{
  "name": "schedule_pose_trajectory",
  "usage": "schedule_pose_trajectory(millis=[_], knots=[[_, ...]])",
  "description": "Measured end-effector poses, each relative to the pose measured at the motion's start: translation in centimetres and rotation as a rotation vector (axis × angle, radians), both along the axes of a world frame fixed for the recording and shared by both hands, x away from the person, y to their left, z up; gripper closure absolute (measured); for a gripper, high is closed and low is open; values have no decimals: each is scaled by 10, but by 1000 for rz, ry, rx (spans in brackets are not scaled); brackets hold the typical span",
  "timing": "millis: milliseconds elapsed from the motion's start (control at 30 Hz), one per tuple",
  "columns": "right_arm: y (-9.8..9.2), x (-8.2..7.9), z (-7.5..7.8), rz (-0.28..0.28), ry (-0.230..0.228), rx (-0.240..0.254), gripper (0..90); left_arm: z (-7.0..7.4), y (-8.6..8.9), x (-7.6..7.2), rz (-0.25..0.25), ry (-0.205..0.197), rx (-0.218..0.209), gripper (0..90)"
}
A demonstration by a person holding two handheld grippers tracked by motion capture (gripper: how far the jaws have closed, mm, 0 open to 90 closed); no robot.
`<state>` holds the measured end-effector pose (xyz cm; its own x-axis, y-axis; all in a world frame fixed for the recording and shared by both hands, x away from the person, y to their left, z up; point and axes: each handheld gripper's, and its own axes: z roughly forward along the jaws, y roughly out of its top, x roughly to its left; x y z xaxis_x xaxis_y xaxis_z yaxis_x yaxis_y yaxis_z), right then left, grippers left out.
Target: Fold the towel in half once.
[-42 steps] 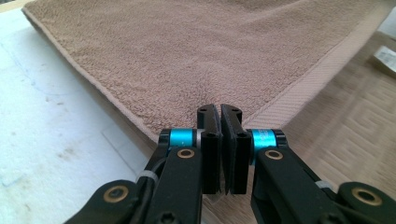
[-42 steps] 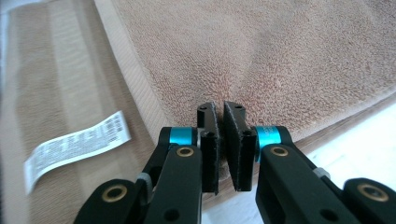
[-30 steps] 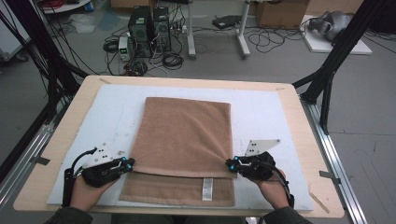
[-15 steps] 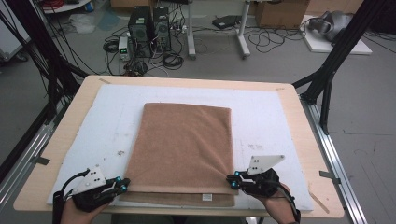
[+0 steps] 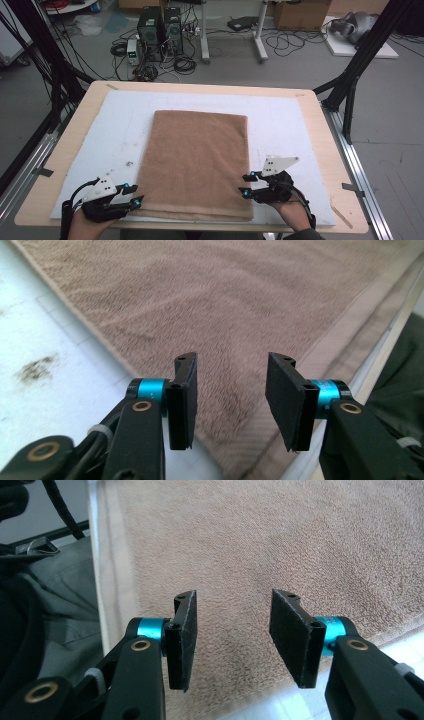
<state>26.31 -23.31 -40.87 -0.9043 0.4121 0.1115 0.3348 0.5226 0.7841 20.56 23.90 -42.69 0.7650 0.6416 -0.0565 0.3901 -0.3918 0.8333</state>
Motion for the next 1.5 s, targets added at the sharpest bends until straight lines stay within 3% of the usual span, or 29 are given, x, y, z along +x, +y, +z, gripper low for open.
schedule_pose_trajectory(millis=[233, 467, 600, 833, 900, 1000, 1200, 1333, 1400, 1500], knots=[[0, 6, -3, -26, -4, 2, 456, 3, -6, 8, 0, -6, -19, 489], [7, 7, 0, -1, -17, -12, 489, 3, -11, 15, -25, -9, -8, 489], [10, 4, -7, 17, -5, -38, 578, -4, -9, 16, -53, 31, 19, 602], [18, -2, -33, 64, 57, -81, 727, -20, -11, 11, -87, 53, 54, 853], [19, -3, -33, 64, 50, -80, 843, -21, -11, 12, -82, 57, 37, 885], [20, -3, -31, 77, 45, -94, 887, -20, -10, 11, -78, 56, 40, 893], [16, -10, -24, 75, 33, -79, 896, -13, -3, 1, -65, 42, 9, 896], [13, -12, -26, 82, 48, -79, 894, -14, -1, -4, -76, 45, 27, 898], [10, -11, -27, 63, 54, -53, 844, -13, 1, -3, -64, 44, 11, 891], [9, -7, -26, 35, 51, -23, 741, -9, 1, 0, -55, 40, -7, 778]])
